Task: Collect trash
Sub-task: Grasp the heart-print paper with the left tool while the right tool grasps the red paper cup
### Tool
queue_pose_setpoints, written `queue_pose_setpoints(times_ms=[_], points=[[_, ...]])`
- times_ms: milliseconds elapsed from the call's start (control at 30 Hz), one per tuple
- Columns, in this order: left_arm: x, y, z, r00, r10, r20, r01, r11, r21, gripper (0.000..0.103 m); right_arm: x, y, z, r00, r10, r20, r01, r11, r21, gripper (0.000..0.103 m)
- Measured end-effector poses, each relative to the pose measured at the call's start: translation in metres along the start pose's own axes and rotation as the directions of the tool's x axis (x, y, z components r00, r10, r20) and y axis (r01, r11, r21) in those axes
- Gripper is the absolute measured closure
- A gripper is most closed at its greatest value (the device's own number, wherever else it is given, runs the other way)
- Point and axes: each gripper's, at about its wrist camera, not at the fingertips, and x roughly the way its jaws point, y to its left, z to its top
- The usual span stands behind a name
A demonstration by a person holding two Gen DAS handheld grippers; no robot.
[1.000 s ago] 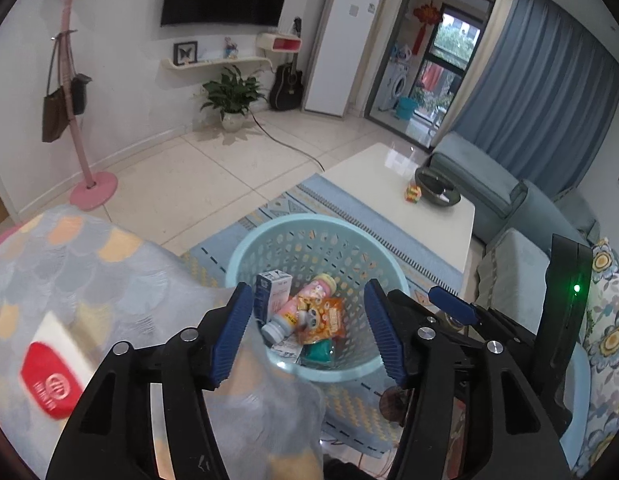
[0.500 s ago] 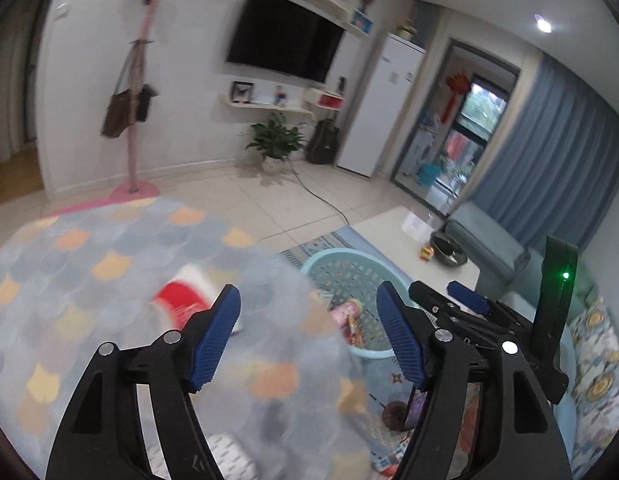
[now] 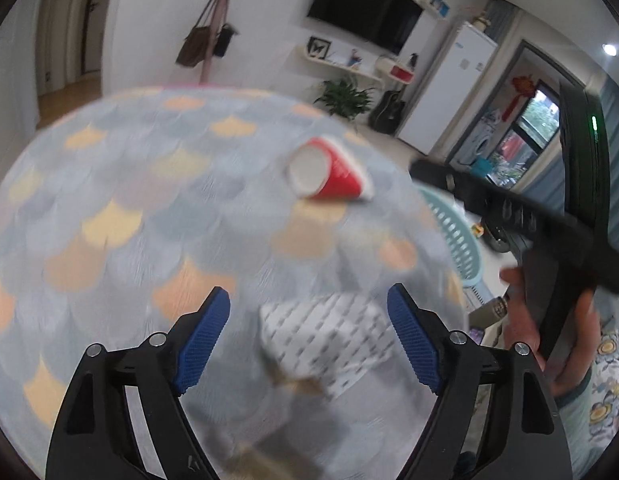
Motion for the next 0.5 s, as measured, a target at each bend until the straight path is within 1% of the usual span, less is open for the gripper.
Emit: queue_pose_setpoints(times_ms=[100,167,233,333,400,467,500], points=[[0.012,0.005,-0.011,0.999,0.006,-0.033,-0.006,1.000,-0.009,0.024,0.017,0.007,0.001,1.000,0.030,-0.007,-0.030,1.000,-0.009,0.018],[0.020,0.003,-0.016,0.999,0.015,-0.053,-0.014,1.000,0.006,0.024,0.031,0.010,0.002,0.998,0.051,-0.026,-0.051,0.999,0.004,0.018],[0.022,-0.004,-0.018,0.998,0.054,-0.040,-0.052,0.997,0.051,0.024,0.040,0.010,0.004,0.996,0.075,-0.041,-0.074,0.997,0.015,0.018],[0.027,-0.016,-0.020,0.992,0.118,-0.039,-0.113,0.987,0.114,0.024,0.058,0.012,0.004,0.994,0.080,-0.071,-0.078,0.997,0.028,0.018],[0.028,-0.021,-0.023,0.989,0.146,-0.034,-0.139,0.978,0.153,0.024,0.067,0.012,0.005,0.992,0.095,-0.083,-0.091,0.995,0.043,0.018],[0.028,-0.024,-0.027,0.985,0.170,-0.022,-0.163,0.971,0.177,0.024,0.074,0.014,0.005,0.992,0.086,-0.089,-0.083,0.996,0.046,0.018],[0.028,-0.026,-0.028,0.984,0.176,-0.019,-0.170,0.968,0.184,0.024,0.078,0.015,0.006,0.993,0.070,-0.092,-0.066,0.997,0.040,0.018]])
